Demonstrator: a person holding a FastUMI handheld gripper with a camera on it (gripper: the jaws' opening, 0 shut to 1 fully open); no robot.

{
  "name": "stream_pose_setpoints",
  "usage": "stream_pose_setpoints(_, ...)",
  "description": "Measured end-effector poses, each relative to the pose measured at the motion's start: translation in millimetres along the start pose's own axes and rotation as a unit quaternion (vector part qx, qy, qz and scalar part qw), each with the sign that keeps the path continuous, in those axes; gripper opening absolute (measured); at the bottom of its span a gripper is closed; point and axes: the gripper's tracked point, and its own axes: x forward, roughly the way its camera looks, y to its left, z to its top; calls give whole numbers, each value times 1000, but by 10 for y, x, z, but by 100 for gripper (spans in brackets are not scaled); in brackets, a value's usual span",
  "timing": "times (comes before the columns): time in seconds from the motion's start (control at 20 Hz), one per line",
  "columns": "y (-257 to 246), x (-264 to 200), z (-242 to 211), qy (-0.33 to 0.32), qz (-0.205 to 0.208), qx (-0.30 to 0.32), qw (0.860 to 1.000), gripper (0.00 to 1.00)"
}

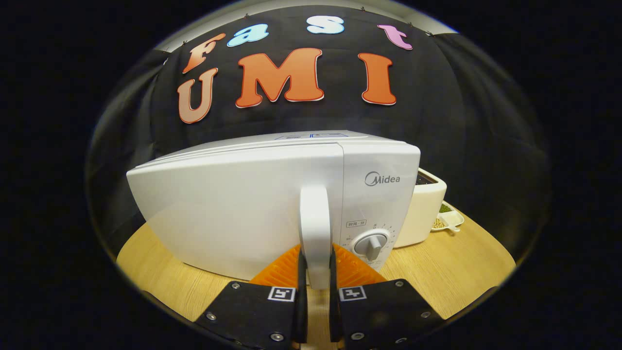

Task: Open the microwave, put the food inside, and close the microwave door.

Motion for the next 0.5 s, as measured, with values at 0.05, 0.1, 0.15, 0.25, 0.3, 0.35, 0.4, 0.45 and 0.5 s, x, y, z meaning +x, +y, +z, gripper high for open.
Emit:
stream_pose_setpoints(0.05,-4,-13,22,-3,-6,6,1000,16)
stream_pose_setpoints(0.1,-14,8,-14,1,-12,13,1000,13)
stream_pose_setpoints(0.15,-21,-7,-2,-2,-20,18,1000,12)
stream_pose_setpoints(0.25,-27,-128,-41,3,-32,14,999,12)
stream_pose_setpoints(0.3,12,-247,-131,2,-33,9,999,12)
stream_pose_setpoints(0.35,44,-436,-118,-12,-36,15,999,12)
stream_pose_setpoints(0.4,73,-600,-192,-5,-41,16,999,12)
stream_pose_setpoints(0.45,99,-723,-225,-7,-48,11,999,12)
stream_pose_setpoints(0.5,145,-833,-295,3,-56,11,998,12)
